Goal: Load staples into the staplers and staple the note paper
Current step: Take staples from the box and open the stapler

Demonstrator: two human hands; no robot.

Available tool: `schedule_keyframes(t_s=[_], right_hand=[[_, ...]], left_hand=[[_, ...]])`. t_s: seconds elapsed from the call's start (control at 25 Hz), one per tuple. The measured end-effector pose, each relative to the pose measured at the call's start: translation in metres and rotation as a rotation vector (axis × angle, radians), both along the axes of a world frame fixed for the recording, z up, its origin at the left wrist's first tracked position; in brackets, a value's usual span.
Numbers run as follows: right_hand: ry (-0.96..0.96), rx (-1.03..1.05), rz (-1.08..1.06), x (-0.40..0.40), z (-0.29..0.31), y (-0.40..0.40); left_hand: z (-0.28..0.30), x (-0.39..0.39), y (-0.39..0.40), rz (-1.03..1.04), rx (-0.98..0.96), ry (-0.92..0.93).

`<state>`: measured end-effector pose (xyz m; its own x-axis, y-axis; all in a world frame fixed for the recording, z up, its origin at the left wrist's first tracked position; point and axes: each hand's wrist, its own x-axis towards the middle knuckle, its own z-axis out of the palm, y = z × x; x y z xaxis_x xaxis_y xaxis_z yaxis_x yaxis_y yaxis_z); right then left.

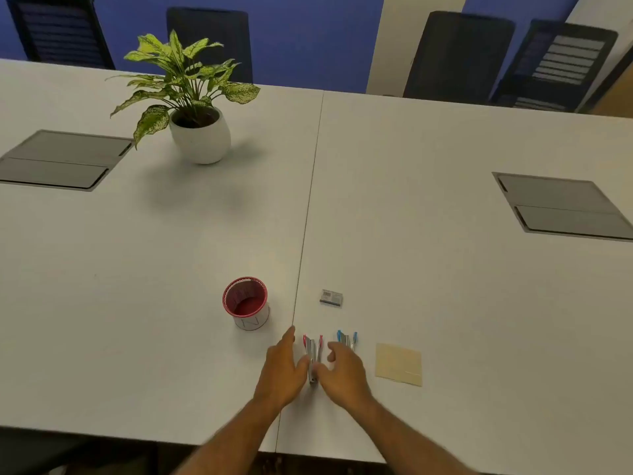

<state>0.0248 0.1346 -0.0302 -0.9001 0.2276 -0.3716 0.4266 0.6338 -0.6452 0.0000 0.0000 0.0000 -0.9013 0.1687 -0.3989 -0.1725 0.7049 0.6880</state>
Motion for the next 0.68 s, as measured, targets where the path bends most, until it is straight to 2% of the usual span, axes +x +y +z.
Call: schedule_keyframes(t_s=[0.2,0.36,0.68], right_hand=[[-0.173,-0.088,-0.056,-0.009,0.0,-0.018],[-0.18,-0.148,-0.072,-0.012,0.0,-0.019],[-0.124,-0.254,-0.204,-0.01,0.009,-0.016]], left_hand=[[-0.005,0.005,0.005,0.111,0.156,-0.141],[-0.001,0.004,0.013,0.156,0.252,-0.188],[-0.003,0.005,0.015,0.442,0.495,-0.282]])
